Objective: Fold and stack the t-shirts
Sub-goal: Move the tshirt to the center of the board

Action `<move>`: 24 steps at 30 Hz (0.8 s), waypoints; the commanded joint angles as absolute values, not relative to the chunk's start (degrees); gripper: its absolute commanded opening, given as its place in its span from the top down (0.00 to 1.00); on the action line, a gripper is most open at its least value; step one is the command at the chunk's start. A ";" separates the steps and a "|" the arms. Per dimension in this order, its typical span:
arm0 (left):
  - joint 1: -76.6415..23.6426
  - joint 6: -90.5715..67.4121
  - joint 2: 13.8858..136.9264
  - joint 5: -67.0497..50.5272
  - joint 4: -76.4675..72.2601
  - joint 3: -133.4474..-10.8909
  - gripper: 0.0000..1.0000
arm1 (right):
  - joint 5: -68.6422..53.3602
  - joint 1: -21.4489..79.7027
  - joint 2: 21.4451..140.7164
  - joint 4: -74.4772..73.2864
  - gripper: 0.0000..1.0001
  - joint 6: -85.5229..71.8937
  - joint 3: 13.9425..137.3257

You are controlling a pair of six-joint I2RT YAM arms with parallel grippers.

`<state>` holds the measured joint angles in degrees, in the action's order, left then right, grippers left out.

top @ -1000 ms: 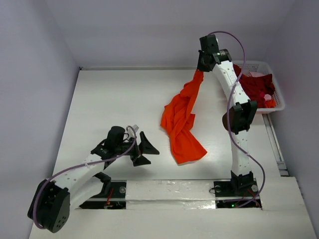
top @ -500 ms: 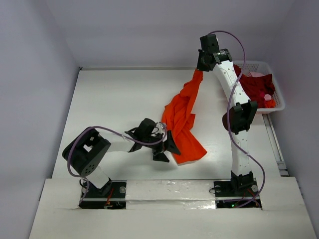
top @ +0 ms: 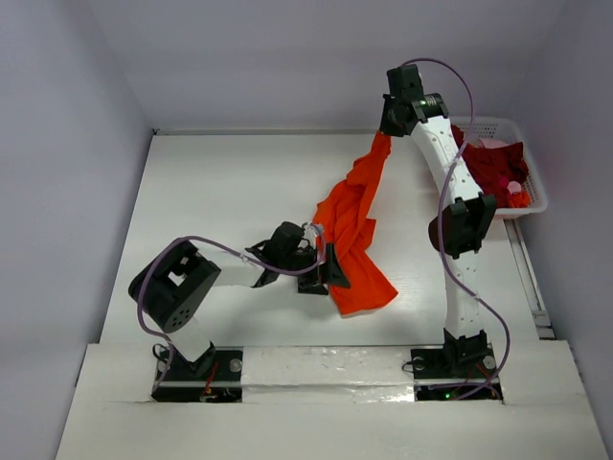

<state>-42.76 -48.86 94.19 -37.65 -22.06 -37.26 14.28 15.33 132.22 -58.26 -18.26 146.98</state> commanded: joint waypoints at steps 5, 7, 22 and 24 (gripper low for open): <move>-42.98 -53.26 97.03 -38.31 -42.71 -28.05 0.02 | 13.62 14.94 127.62 -55.81 1.00 -18.72 149.24; -42.98 -55.53 96.60 -39.19 -45.68 -26.20 0.01 | 13.27 14.41 127.44 -55.81 1.00 -18.81 149.06; -47.90 -57.66 92.98 -40.25 -39.71 -24.87 0.01 | 12.39 13.89 130.43 -55.55 1.00 -18.81 151.70; -47.90 -57.66 95.78 -39.90 -41.48 -25.31 0.01 | 12.22 13.89 130.52 -55.63 1.00 -18.81 151.70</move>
<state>-47.66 -58.87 92.29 -40.97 -41.32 -24.27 12.80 14.24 131.74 -58.24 -18.48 148.46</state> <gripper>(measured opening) 0.989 0.023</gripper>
